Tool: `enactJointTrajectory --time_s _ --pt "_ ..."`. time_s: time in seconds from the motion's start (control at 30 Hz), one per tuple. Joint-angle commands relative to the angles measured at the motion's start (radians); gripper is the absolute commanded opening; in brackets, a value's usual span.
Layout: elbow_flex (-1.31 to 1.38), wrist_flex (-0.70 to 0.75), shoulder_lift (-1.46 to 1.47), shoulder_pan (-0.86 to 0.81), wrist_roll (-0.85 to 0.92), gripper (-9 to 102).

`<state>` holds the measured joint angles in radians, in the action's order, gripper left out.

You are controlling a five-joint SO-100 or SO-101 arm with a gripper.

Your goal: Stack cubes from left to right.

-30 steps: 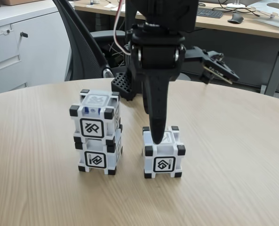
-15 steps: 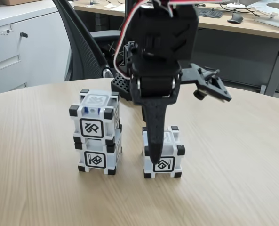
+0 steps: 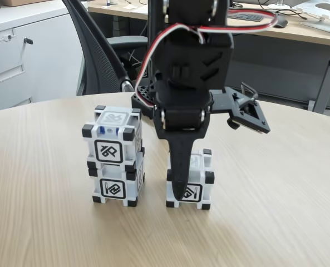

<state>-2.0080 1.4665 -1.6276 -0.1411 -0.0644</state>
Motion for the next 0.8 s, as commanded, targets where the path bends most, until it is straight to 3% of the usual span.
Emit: enactJointTrajectory --time_s 0.0,0.57,0.77 --pt "0.031 0.006 -0.002 -0.011 -0.009 35" --pt "0.017 -0.173 -0.002 -0.023 0.006 27" --pt "0.017 -0.184 -0.002 -0.023 -0.006 10"
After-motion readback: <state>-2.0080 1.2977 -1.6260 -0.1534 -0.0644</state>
